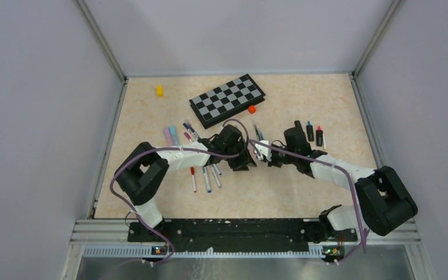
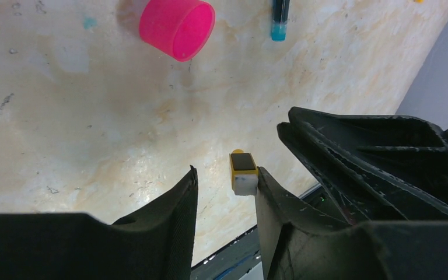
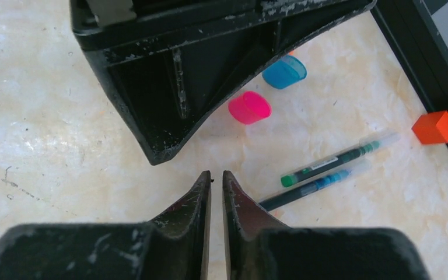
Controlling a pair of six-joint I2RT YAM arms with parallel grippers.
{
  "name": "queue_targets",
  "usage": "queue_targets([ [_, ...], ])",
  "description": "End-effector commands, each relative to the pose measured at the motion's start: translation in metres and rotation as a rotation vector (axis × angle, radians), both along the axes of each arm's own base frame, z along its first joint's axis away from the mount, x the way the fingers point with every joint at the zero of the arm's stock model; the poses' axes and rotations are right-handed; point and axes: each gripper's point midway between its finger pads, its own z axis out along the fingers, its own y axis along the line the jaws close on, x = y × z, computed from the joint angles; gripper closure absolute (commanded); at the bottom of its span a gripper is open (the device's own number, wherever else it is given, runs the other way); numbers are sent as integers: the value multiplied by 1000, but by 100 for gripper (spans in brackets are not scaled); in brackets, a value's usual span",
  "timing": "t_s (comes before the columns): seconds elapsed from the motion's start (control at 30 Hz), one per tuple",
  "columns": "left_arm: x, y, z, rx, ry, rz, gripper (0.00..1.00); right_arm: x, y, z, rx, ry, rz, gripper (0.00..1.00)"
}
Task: Open the pen caps
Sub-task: Place the pen cap at the center of the board.
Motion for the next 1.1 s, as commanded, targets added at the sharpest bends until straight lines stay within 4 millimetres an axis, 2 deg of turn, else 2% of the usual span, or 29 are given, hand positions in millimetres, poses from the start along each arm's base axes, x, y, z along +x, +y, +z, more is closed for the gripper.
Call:
queue_targets([
  [0.0,8,-2,29,-96,-46,10,56,-11,14,14,40,110,64,84],
  [0.13,11,3,36,-153,-60,34,56,-21,20,25,101,193,80,70],
  [0.4,17,13,58,-284,-130,75,56,-25,23,29,145,318,62,59],
  [0.63,11,1,73,-407,-134,21,56,-15,30,39,220,370,-19,56],
  [1.07,6,-2,70,-444,-109,10,55,0,28,55,335,365,-97,58],
])
